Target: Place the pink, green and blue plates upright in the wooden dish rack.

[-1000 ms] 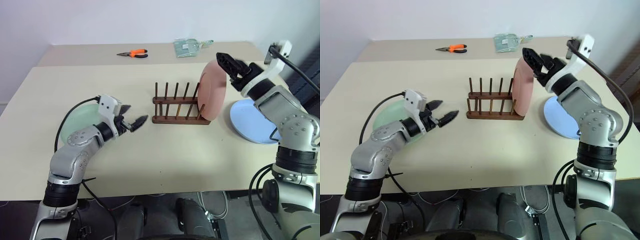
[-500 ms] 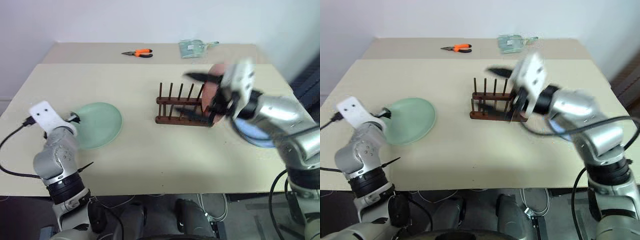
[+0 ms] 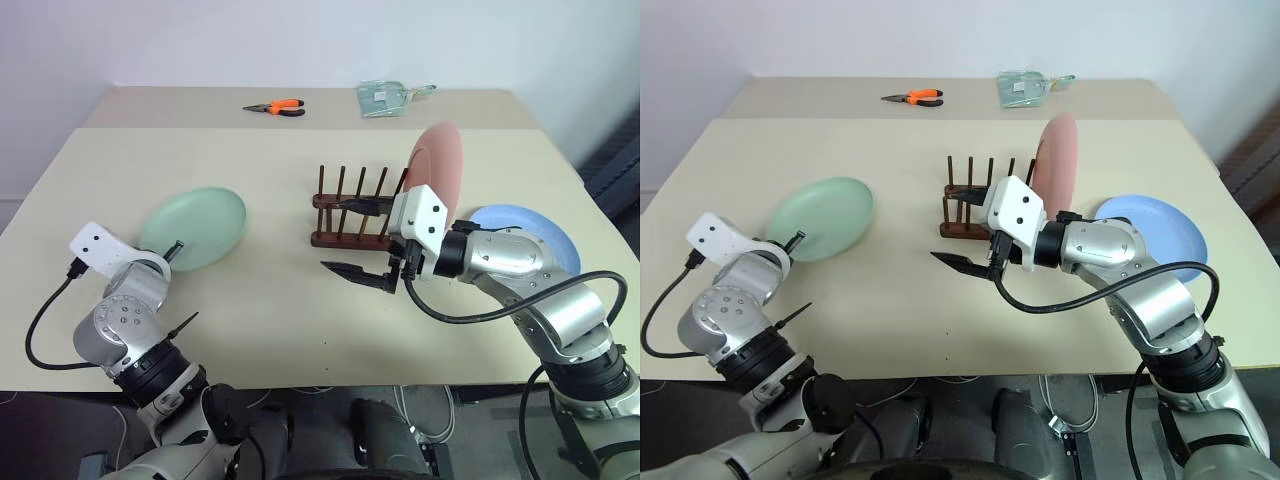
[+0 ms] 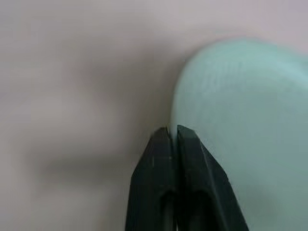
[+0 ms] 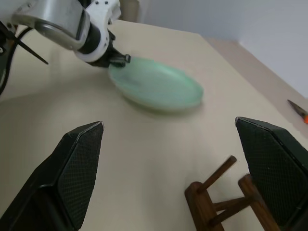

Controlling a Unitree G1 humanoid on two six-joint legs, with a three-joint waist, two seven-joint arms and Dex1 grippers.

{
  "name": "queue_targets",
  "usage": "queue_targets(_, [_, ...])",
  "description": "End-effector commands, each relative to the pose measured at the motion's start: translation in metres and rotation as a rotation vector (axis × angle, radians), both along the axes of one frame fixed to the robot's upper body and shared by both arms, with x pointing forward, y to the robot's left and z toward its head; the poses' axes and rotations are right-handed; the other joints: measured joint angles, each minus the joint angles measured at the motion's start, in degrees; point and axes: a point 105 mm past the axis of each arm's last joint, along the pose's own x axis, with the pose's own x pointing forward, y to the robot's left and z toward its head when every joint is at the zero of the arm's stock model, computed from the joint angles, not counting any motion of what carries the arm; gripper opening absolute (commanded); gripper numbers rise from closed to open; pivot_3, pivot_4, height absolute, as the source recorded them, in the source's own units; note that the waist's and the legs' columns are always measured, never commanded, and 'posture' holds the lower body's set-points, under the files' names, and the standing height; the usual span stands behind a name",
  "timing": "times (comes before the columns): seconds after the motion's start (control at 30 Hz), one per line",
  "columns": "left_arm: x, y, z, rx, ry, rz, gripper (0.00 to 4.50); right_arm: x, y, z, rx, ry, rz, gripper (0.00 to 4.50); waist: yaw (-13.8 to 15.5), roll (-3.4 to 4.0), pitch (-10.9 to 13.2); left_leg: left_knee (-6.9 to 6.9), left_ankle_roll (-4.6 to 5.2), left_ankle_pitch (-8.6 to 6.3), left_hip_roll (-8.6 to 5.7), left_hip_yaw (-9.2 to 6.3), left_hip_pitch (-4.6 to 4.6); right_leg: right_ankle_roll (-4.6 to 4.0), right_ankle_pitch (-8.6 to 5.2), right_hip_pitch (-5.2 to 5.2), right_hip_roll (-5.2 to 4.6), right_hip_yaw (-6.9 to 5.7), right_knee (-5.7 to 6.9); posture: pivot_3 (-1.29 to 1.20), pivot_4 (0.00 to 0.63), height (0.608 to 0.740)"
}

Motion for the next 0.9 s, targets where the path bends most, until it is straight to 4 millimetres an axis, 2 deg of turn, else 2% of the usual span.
queue_targets(0.03, [0.026,-0.034,0.075,0.081,-0.374,-0.169,0.09,0.006,0.006,0.015,0.004,-0.101,-0.019,4.5,0.12,-0.06,0.05,0.0,0.0,0.0,0.01,0.0,-0.05,-0.01,0.0,-0.05,0.01,0.0,0.0,0.0,0.15,0.74])
queue_targets(0.1, [0.03,-0.058,0.113,0.157,-0.533,-0.27,0.09,0.011,0.012,0.019,-0.029,-0.197,-0.037,4.5,0.18,-0.11,0.07,0.04,-0.04,0.03,0.0,-0.02,-0.19,-0.05,0.03,-0.13,0.01,-0.02,-0.01,0.0,0.15,0.74])
queue_targets(0.2, [0.03,-0.089,0.143,0.258,-0.654,-0.391,0.09,0.022,0.021,0.023,-0.113,-0.373,-0.06,4.5,-0.02,-0.12,0.06,0.1,-0.06,0.05,-0.02,0.0,-0.37,-0.24,0.15,-0.21,0.0,-0.01,-0.12,0.0,0.15,0.74])
queue_targets(0.37, [0.026,-0.127,0.161,0.337,-0.738,-0.538,0.09,0.046,0.031,0.03,-0.212,-0.593,-0.127,4.5,-0.6,-0.05,0.02,-0.03,-0.23,0.14,0.02,0.1,-0.3,-0.22,0.18,-0.21,0.04,0.05,-0.24,0.0,0.15,0.74])
queue_targets(0.47, [0.023,-0.14,0.163,0.361,-0.75,-0.583,0.09,0.058,0.03,0.034,-0.274,-0.727,-0.178,4.5,-0.49,-0.05,0.02,-0.06,-0.19,0.14,0.04,0.07,-0.28,-0.23,0.19,-0.23,0.07,0.05,-0.18,0.0,0.15,0.74])
queue_targets(0.57, [0.021,-0.145,0.163,0.37,-0.753,-0.603,0.0,0.061,0.029,0.027,-0.312,-0.76,-0.172,3.65,-0.39,-0.05,0.02,-0.06,-0.17,0.12,0.03,0.07,-0.28,-0.23,0.19,-0.22,0.07,0.06,-0.2,0.0,0.15,0.74])
queue_targets(0.8, [0.025,-0.136,0.159,0.356,-0.729,-0.57,0.0,0.062,0.027,0.024,-0.325,-0.799,-0.178,0.35,-0.3,-0.04,0.03,-0.05,-0.07,0.07,0.03,0.05,-0.28,-0.24,0.19,-0.2,0.08,0.05,-0.2,0.0,0.15,0.74])
queue_targets(0.83, [0.026,-0.133,0.159,0.326,-0.73,-0.554,0.0,0.062,0.027,0.024,-0.324,-0.802,-0.176,0.02,-0.33,-0.04,0.03,-0.04,-0.07,0.07,0.03,0.05,-0.27,-0.24,0.19,-0.2,0.08,0.06,-0.2,0.0,0.15,0.74])
queue_targets(0.87, [0.028,-0.129,0.161,0.258,-0.75,-0.526,0.0,0.062,0.027,0.025,-0.317,-0.804,-0.177,0.02,-0.31,-0.04,0.03,-0.05,-0.07,0.08,0.03,0.05,-0.27,-0.24,0.19,-0.2,0.08,0.06,-0.19,0.0,0.15,0.74])
queue_targets(0.9, [0.029,-0.117,0.165,0.181,-0.774,-0.449,0.32,0.061,0.027,0.026,-0.305,-0.808,-0.182,0.0,-0.27,-0.04,0.03,-0.04,-0.08,0.08,0.03,0.04,-0.27,-0.24,0.19,-0.2,0.08,0.06,-0.19,0.0,0.15,0.74])
